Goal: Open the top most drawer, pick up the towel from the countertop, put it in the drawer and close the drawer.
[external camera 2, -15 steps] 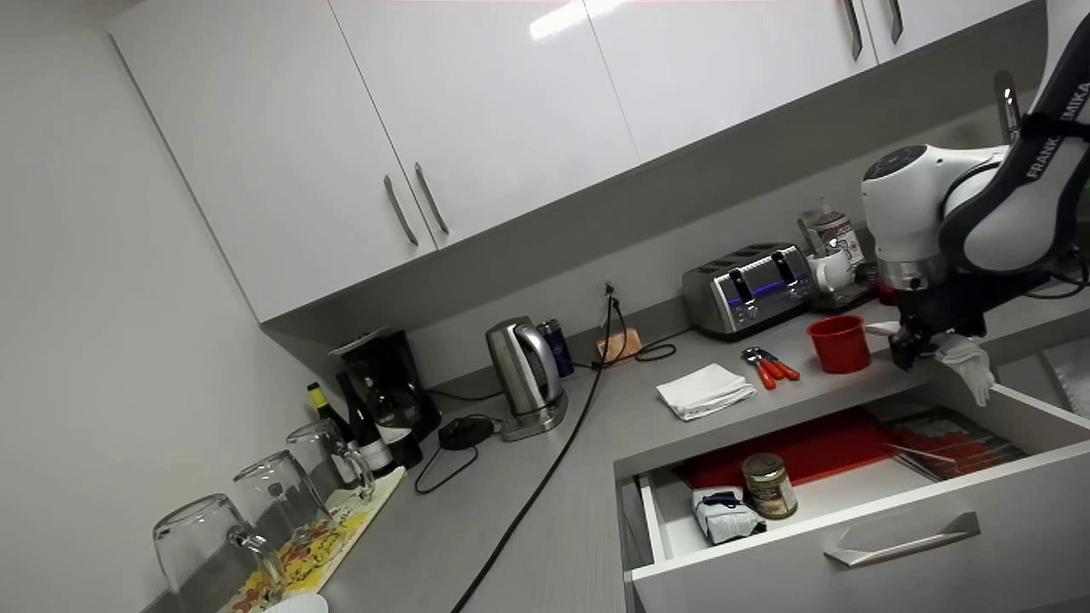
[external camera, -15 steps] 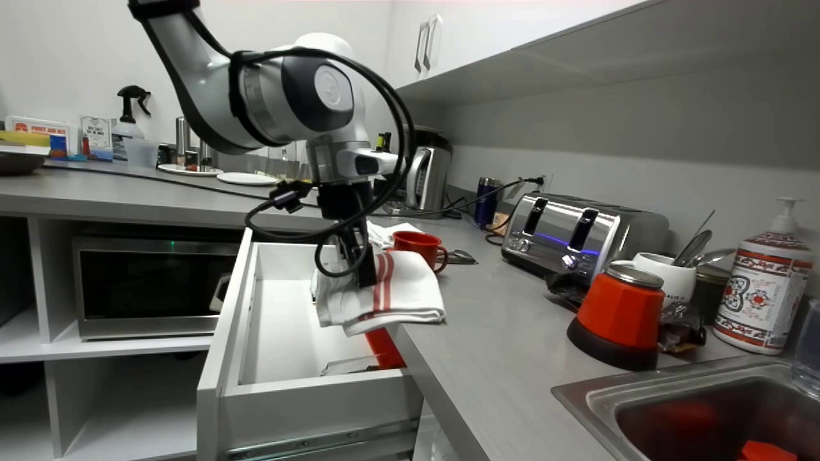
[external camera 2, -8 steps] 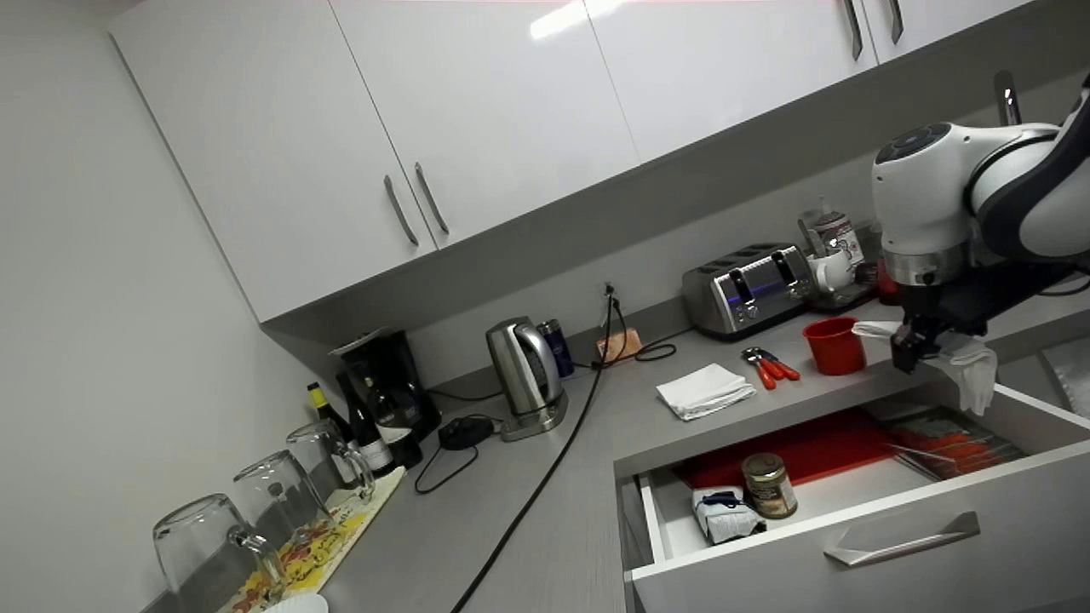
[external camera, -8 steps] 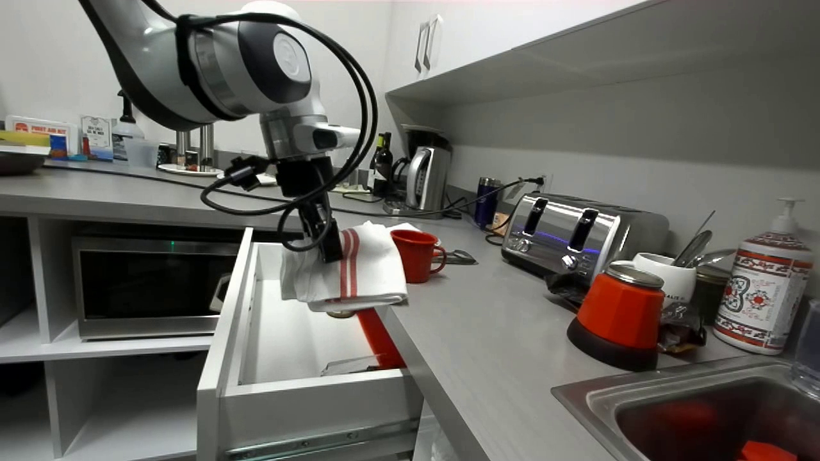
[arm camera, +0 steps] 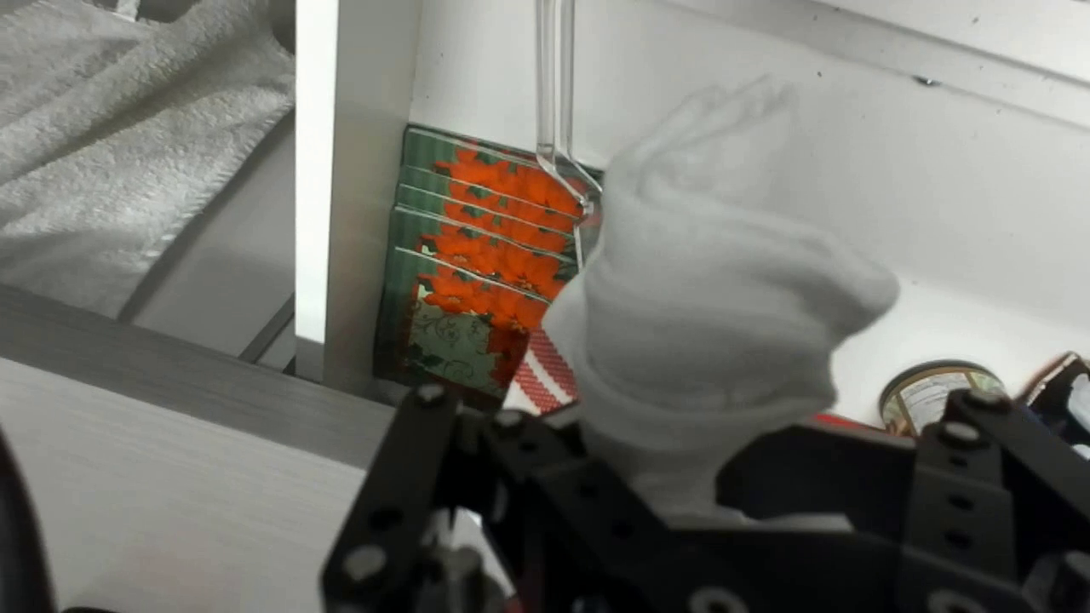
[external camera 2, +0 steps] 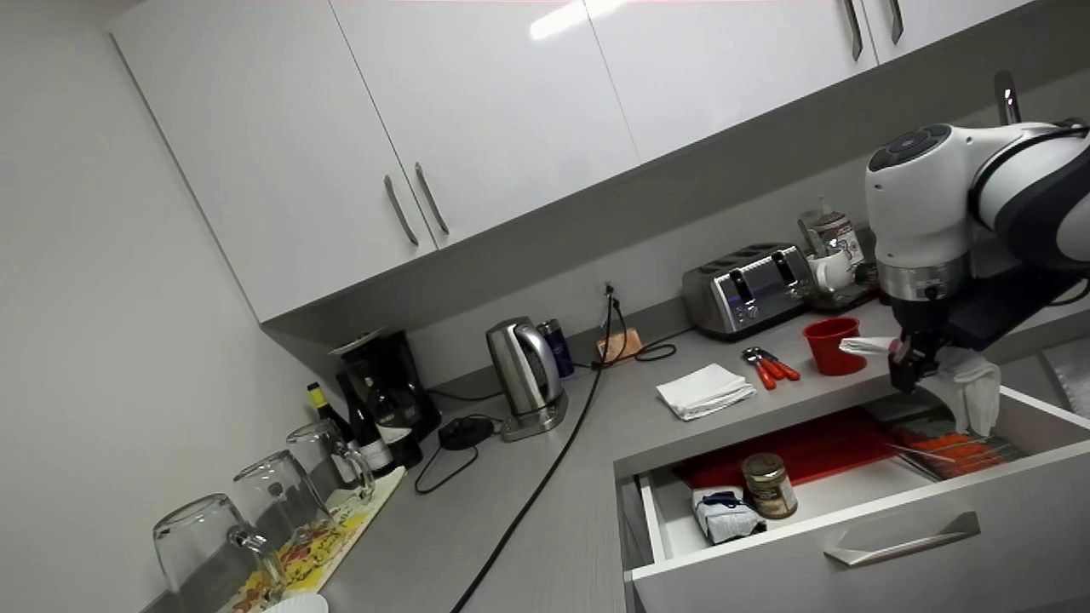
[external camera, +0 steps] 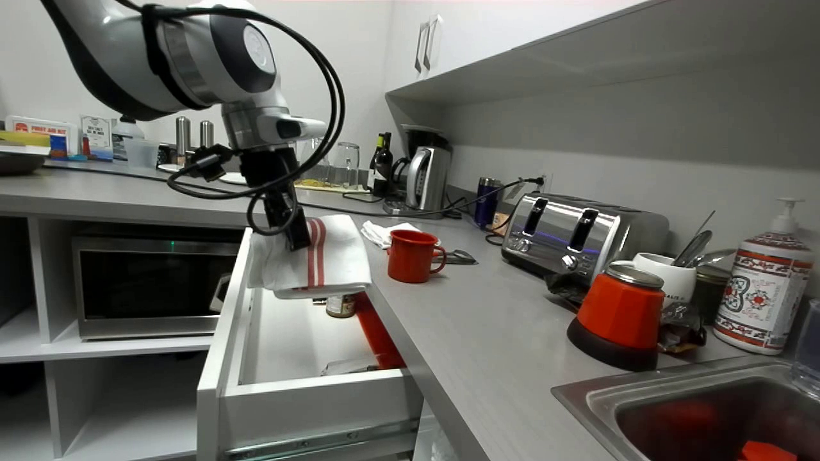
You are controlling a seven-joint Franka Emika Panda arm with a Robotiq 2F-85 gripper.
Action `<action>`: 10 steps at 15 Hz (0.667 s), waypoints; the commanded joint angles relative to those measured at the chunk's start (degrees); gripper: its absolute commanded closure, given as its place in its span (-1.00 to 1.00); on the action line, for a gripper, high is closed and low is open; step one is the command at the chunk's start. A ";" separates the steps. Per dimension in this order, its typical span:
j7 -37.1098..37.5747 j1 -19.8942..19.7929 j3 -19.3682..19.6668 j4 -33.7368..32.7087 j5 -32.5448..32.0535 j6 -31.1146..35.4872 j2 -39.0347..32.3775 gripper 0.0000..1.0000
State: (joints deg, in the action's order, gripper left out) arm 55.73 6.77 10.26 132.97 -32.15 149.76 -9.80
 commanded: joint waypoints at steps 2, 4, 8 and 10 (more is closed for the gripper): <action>3.64 1.31 -2.98 -2.66 -3.09 -5.39 -2.32 1.00; 4.19 1.55 -3.88 -3.96 -2.86 -7.10 -3.87 1.00; 6.03 2.15 -3.92 -7.66 -2.62 -9.26 -7.93 1.00; 6.72 2.41 -3.44 -10.36 -2.46 -10.45 -10.44 1.00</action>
State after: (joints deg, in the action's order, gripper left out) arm 60.10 8.32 6.22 127.35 -33.48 142.16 -16.42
